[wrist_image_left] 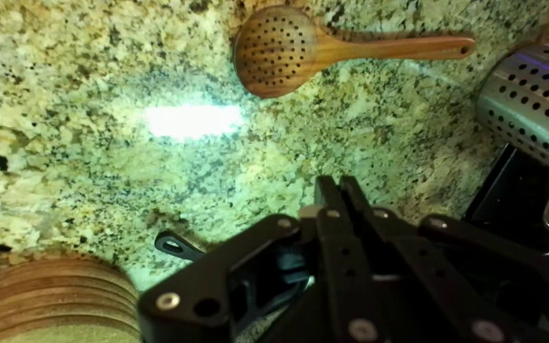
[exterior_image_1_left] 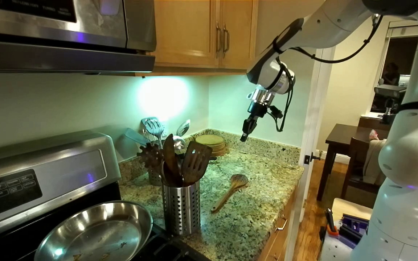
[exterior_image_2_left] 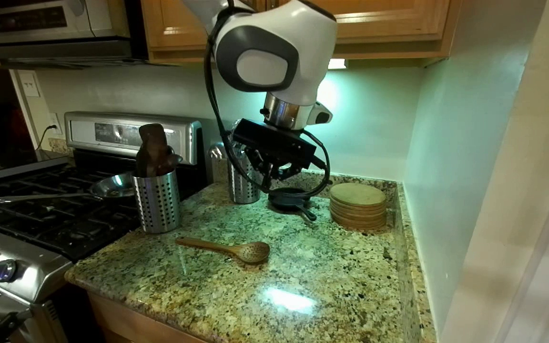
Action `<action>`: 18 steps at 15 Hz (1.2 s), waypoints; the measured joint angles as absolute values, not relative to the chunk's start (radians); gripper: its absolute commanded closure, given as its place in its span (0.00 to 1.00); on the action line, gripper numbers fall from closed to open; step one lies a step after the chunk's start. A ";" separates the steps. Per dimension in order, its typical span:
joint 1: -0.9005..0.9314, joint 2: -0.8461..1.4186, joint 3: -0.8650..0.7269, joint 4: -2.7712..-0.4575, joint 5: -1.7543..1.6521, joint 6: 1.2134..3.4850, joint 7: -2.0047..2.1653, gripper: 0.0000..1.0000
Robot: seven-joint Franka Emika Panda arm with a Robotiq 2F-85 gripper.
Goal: Pick up the wooden spoon from the counter and put it in the metal container
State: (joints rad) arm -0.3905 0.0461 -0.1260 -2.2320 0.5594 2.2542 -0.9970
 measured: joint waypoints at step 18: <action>-0.358 0.424 -0.139 -2.082 0.583 2.278 -1.024 0.00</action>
State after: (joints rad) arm -0.3578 0.4239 -0.1386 -2.0822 0.5828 2.2780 -1.0241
